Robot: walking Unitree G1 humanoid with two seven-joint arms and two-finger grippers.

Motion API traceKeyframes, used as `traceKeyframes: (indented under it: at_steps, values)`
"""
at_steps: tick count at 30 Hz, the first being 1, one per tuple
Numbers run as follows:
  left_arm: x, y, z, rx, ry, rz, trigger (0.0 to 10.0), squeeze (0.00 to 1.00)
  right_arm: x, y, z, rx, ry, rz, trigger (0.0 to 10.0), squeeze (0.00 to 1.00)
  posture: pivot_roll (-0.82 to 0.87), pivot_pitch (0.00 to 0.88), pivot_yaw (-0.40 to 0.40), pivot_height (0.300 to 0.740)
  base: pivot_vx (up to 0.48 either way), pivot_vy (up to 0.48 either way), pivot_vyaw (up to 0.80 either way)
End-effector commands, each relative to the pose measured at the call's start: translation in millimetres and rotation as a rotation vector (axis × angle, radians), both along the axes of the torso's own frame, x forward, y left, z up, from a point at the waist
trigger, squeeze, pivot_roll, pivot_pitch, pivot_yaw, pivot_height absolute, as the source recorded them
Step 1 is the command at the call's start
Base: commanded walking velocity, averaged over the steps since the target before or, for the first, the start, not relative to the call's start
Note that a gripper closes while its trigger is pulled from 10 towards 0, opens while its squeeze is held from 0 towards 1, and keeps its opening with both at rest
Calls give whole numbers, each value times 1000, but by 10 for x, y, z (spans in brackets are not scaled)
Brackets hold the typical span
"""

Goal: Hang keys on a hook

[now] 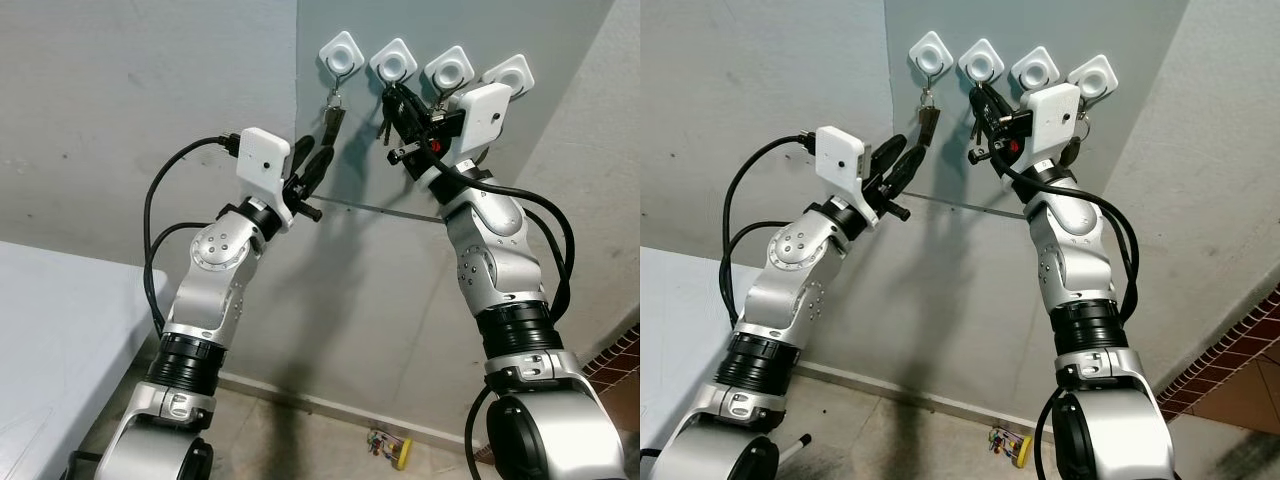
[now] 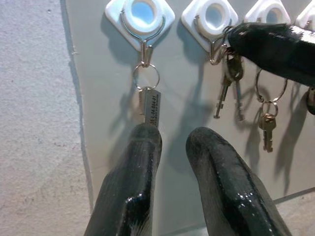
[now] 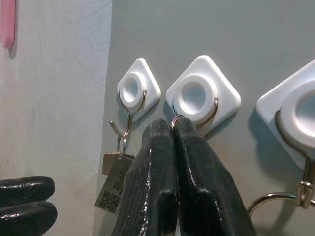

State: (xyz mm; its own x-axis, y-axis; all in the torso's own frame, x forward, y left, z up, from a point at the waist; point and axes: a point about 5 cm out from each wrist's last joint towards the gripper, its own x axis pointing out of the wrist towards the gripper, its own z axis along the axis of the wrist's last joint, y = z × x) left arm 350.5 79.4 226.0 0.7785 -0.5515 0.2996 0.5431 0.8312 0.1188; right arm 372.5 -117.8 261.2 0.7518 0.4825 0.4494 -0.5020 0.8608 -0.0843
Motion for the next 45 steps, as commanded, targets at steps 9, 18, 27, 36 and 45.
traceKeyframes:
  at_steps: [9,18,27,36,45]
  values:
    - [-23,-53,60,15,-21,-29,10000,0,64,-67,13,-165,18,-101,10000,0,-48,0,-32,740,0,0,0]
    - [-26,-41,61,13,-21,-27,10000,0,102,-120,96,-297,-30,-201,10000,0,-46,0,-31,740,0,0,0]
    - [-37,-29,60,12,-21,-25,10000,0,61,-136,96,-299,-48,-199,10000,0,-42,0,-32,740,0,0,0]
    - [-34,-23,63,12,-18,-26,10000,0,0,-181,51,-275,-36,-187,10000,0,-49,0,-25,740,0,0,0]
    - [-32,-29,64,12,-15,-28,10000,0,-77,-179,40,-270,-47,-167,10000,0,-53,0,-24,740,0,0,0]
